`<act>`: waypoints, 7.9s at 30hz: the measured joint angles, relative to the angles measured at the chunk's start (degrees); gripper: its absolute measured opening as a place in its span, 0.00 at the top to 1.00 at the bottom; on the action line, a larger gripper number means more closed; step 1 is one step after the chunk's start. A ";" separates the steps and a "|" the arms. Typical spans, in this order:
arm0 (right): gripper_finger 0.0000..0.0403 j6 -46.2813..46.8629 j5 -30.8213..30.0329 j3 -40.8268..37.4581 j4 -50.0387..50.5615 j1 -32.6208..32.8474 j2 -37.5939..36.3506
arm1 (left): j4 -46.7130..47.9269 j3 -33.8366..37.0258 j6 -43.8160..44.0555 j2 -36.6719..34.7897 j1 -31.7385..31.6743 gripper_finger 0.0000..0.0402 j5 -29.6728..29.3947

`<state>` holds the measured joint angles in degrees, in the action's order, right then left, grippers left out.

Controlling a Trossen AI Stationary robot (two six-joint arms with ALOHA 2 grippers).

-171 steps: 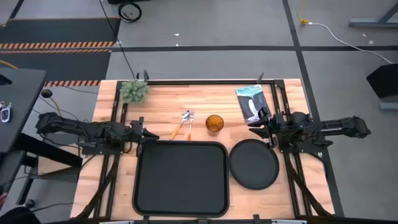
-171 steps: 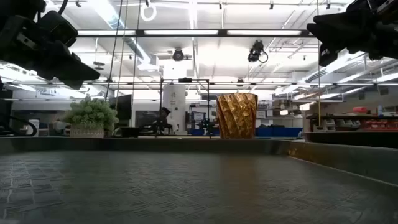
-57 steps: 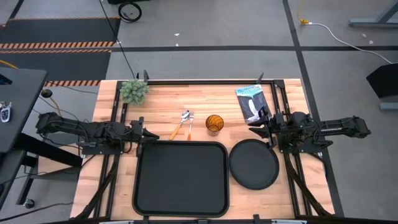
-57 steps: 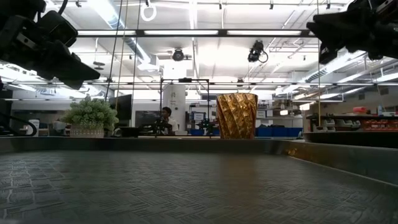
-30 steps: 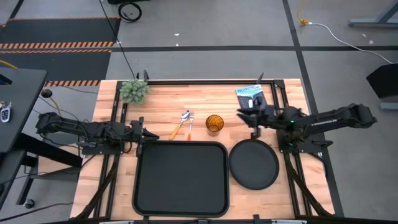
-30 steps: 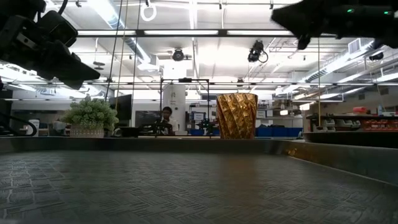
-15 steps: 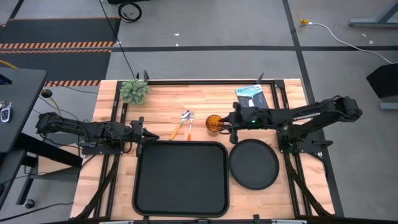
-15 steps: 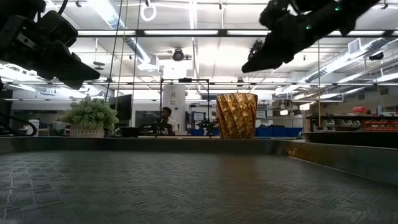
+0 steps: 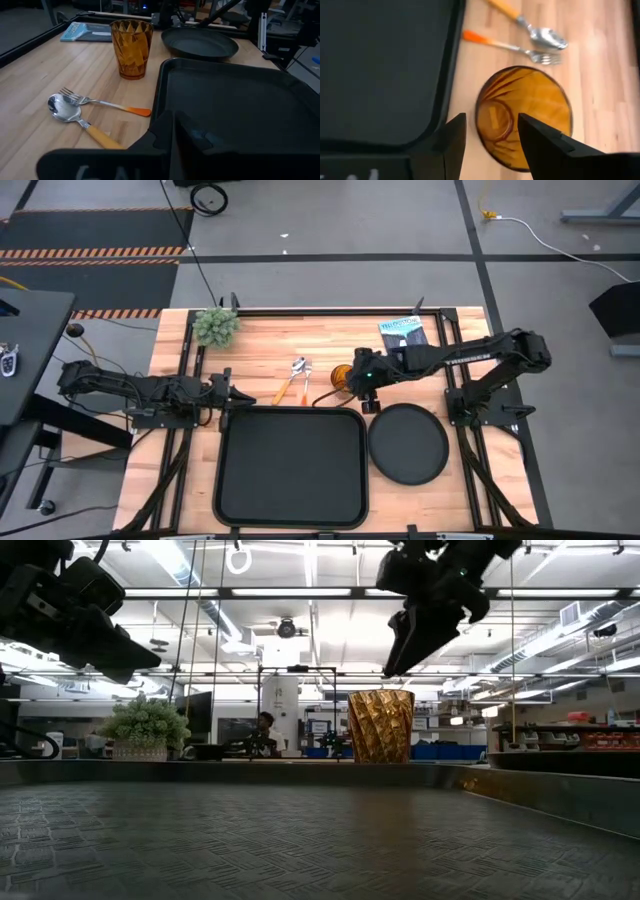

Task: Pick and place plate/cup/fork/spoon on tray
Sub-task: Put the orange cup on the black tray, then put the black plate on the black tray

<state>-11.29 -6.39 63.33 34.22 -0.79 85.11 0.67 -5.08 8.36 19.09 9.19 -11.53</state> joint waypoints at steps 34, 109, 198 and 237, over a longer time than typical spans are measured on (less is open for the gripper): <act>0.81 -6.71 -2.97 11.79 14.87 0.92 13.34 | -0.04 0.00 0.00 0.02 0.00 0.93 -0.02; 0.49 10.92 3.90 22.88 28.08 18.89 12.77 | 0.00 0.00 0.00 0.02 -0.02 0.93 0.00; 0.58 89.70 0.17 29.04 40.52 41.15 37.65 | -0.02 0.00 0.00 0.00 0.00 0.93 -0.02; 0.90 93.98 2.81 24.31 35.66 44.72 37.58 | -0.02 0.00 0.00 0.02 0.00 0.93 0.00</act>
<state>82.69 -3.58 87.64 69.88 43.94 122.69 0.64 -5.08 8.36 19.11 9.19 -11.53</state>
